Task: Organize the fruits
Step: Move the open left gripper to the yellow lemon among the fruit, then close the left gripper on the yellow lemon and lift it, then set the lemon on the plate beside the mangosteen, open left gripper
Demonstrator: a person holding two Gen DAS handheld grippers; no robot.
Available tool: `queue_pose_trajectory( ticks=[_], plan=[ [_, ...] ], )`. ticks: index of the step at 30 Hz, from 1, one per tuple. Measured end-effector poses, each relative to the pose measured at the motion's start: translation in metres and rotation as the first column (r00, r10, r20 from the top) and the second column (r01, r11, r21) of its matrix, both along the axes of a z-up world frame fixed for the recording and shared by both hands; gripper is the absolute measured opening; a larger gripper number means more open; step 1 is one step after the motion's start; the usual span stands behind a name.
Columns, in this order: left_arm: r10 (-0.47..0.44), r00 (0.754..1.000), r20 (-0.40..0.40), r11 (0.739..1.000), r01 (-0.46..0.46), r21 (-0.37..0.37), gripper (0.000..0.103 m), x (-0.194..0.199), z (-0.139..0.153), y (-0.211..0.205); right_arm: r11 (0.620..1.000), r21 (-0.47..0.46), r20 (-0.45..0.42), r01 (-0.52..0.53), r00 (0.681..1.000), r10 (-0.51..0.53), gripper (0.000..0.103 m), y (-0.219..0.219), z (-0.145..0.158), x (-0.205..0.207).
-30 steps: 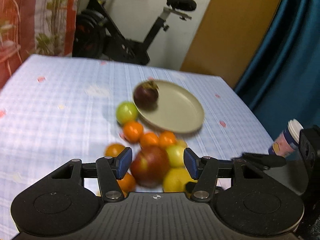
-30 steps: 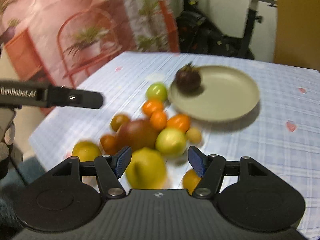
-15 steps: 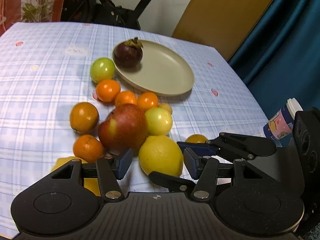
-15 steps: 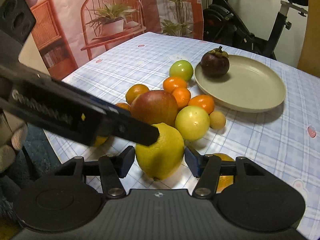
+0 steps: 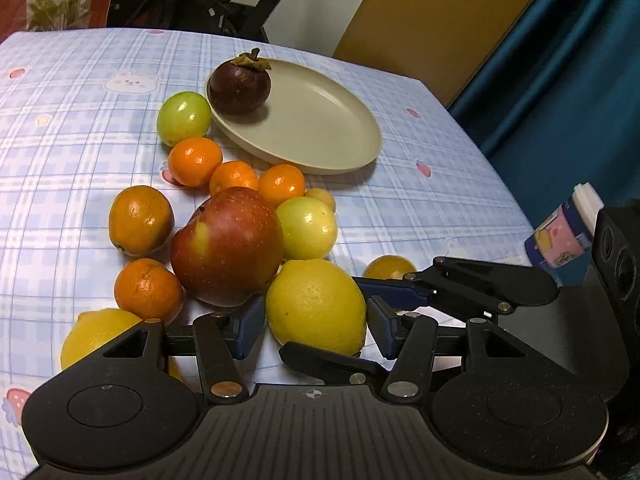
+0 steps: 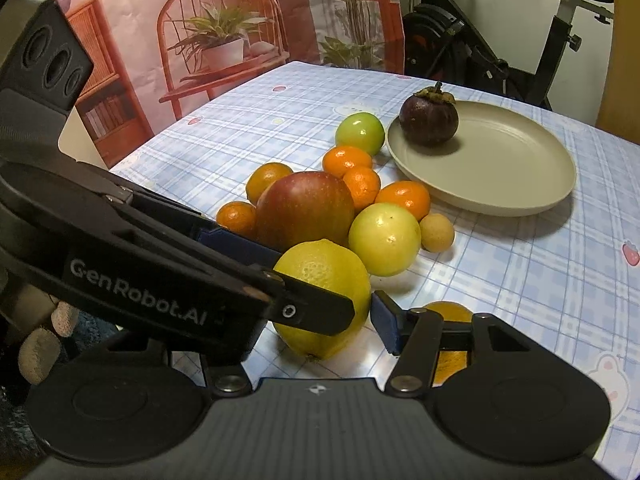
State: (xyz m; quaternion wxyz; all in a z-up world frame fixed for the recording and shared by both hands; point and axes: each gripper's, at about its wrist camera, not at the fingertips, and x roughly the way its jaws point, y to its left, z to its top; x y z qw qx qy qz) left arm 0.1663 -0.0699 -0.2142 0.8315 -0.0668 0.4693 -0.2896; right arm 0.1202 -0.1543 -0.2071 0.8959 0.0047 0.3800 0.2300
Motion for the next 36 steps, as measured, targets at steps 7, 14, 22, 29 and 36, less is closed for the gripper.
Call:
queue_pose_trajectory(
  ticks=[7, 14, 22, 29, 36],
  plan=[
    [0.0, 0.996, 0.09, 0.996, 0.008, -0.085, 0.057, 0.003, 0.038, -0.002, 0.998, 0.047, 0.084, 0.035, 0.996, -0.039, 0.058, -0.017, 0.033, -0.006],
    [-0.017, 0.983, 0.184, 0.997, 0.031, -0.069, 0.057, 0.037, 0.065, -0.026, 0.996, 0.058, 0.139, 0.066, 0.988, -0.073, 0.058, -0.034, 0.064, 0.026],
    [0.019, 0.99, 0.142, 0.999, -0.013, -0.041, 0.057, 0.102, 0.055, -0.05, 0.993, 0.077, 0.117, 0.089, 0.988, -0.098, 0.058, -0.047, 0.052, 0.09],
    [0.028, 0.994, 0.102, 0.999, -0.03, 0.017, 0.057, 0.131, 0.035, -0.05, 0.992, 0.077, 0.046, 0.096, 0.994, -0.1, 0.058, -0.051, 0.027, 0.127],
    [0.038, 0.996, 0.081, 0.997, -0.042, 0.057, 0.057, 0.146, 0.02, -0.044, 0.994, 0.079, 0.002, 0.075, 0.997, -0.075, 0.058, -0.043, 0.012, 0.144]
  ],
)
